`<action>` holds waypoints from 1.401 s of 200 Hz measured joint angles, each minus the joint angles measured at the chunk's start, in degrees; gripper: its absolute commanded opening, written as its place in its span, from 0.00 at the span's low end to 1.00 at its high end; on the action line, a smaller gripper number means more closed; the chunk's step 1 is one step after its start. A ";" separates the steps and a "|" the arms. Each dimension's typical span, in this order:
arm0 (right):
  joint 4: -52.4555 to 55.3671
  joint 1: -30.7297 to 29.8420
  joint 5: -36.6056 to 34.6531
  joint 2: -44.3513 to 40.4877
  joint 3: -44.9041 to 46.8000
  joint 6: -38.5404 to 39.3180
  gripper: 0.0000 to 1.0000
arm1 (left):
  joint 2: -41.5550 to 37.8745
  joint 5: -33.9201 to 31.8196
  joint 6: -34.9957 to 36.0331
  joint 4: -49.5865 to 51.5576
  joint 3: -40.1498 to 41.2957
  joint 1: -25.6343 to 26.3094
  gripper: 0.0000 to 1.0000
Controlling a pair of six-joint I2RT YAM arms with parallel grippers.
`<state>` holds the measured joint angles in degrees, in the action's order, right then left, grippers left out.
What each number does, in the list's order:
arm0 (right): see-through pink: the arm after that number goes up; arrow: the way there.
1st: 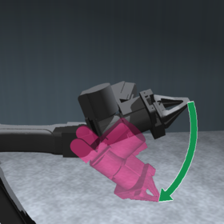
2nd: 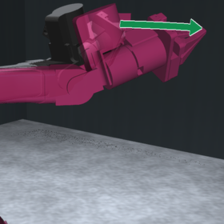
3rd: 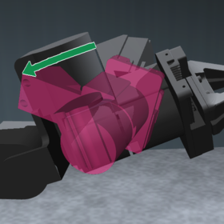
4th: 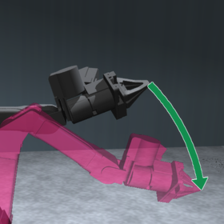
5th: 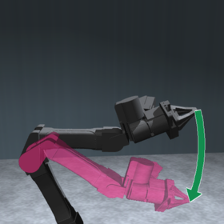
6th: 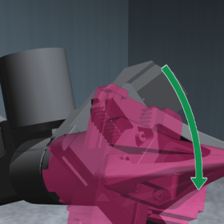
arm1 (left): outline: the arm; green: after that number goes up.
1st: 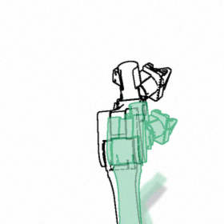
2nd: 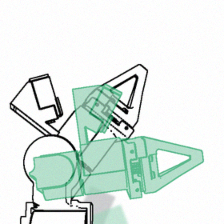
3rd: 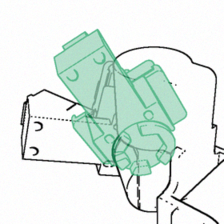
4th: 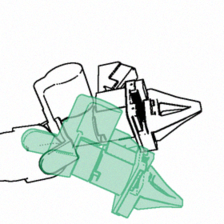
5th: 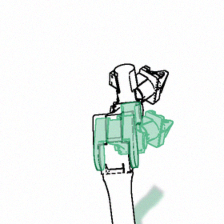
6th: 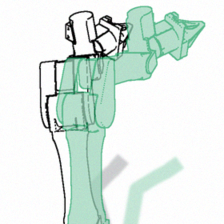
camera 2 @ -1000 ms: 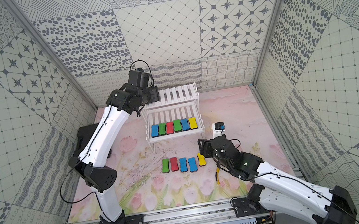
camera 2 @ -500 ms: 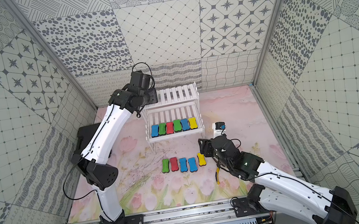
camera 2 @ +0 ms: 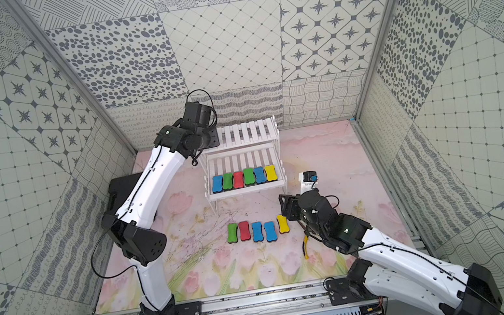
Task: Remove the whiteboard erasers from the shelf
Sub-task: Pick up the whiteboard eraser from the shelf, then place the whiteboard eraser at the center of the board.
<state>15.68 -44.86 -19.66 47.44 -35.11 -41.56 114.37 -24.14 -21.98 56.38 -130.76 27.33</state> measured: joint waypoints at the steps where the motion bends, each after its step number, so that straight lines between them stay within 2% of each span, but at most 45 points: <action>1: 0.02 0.00 0.00 0.00 0.00 0.00 0.68 | 0.00 0.00 0.00 0.00 0.00 0.00 0.36; 42: 0.13 0.00 -0.04 -0.26 0.00 0.00 0.68 | -0.83 0.48 -0.31 0.15 0.31 -0.02 0.29; 75: 0.28 0.00 -0.07 -0.63 0.00 0.00 0.68 | -7.48 1.07 -0.96 -0.87 6.40 0.76 0.29; 101: 0.42 0.00 -0.07 -0.63 0.00 -0.02 0.68 | -18.08 0.94 -2.01 -4.37 18.53 3.23 0.30; 139: 0.42 0.02 0.00 -0.63 0.00 -0.31 0.68 | -35.98 -1.62 -4.28 -9.88 42.47 9.55 0.29; 187: 0.39 0.26 0.13 -0.63 0.02 -0.48 0.68 | -50.69 -3.63 -11.26 -13.79 69.53 16.24 0.29; 208: 0.39 0.26 0.13 -0.63 0.02 -0.66 0.68 | -52.59 -2.84 -15.04 -16.59 79.58 17.75 0.29; 234: 0.39 0.26 0.13 -0.63 0.02 -1.05 0.68 | -51.06 -0.90 -18.84 -21.07 89.07 18.49 0.28; 280: 0.39 0.26 0.15 -0.63 0.02 -1.49 0.68 | -42.01 2.01 -21.90 -29.68 93.74 17.88 0.27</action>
<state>16.08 -44.60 -19.51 46.81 -35.09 -43.05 72.36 -22.13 -43.88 26.70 -37.01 45.21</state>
